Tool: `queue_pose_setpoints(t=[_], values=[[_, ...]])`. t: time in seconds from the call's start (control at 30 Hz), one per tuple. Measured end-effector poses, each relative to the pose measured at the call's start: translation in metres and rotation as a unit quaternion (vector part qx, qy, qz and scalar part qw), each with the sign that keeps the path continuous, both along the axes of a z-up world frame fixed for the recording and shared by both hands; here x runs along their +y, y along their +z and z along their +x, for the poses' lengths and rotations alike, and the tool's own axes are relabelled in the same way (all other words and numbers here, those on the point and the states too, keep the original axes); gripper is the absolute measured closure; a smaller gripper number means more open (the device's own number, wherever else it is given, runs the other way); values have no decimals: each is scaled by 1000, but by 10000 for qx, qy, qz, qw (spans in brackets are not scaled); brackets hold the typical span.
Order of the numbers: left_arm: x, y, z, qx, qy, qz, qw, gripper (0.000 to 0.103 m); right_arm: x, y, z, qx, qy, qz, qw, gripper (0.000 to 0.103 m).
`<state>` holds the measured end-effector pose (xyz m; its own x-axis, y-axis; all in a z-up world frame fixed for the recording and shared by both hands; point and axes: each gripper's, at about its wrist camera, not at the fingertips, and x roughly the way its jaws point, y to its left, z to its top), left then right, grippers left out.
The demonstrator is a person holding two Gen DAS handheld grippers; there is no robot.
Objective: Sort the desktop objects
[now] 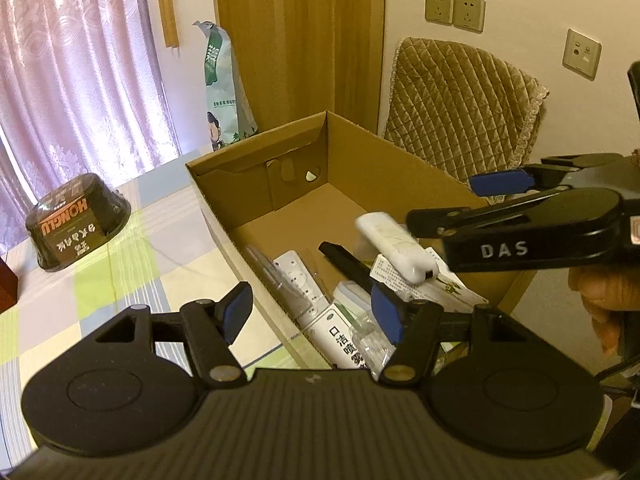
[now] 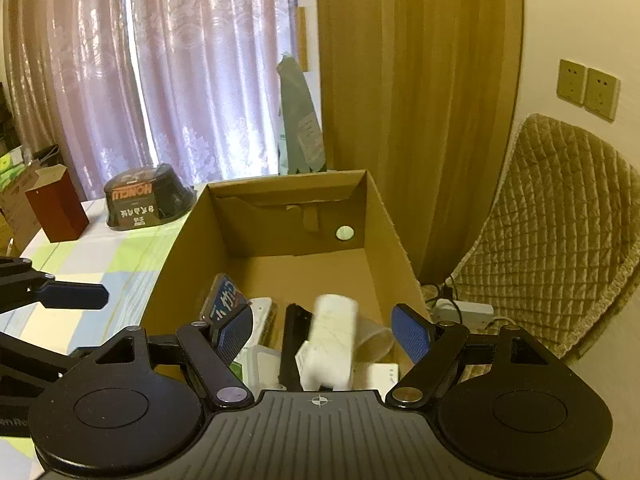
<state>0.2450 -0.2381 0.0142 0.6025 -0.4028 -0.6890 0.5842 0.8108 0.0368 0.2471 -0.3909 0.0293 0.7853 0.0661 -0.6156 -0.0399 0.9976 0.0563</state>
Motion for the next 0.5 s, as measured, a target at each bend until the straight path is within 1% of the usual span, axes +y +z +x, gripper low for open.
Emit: queue_pose_setpoints(t=[0.03, 0.17, 0.43, 0.5], values=[[2, 1, -2, 18, 41, -22, 10000, 37, -2, 1, -3, 9, -29, 33, 10000, 24], [10, 6, -13, 123, 233, -125, 9996, 34, -8, 5, -20, 49, -145, 157, 9998, 24], [18, 23, -55, 278, 510, -420, 9974, 11, -14, 25, -67, 131, -252, 393, 9988, 23], [20, 27, -67, 303, 578, -486, 9967, 6, -15, 30, -80, 159, -283, 441, 9985, 18]])
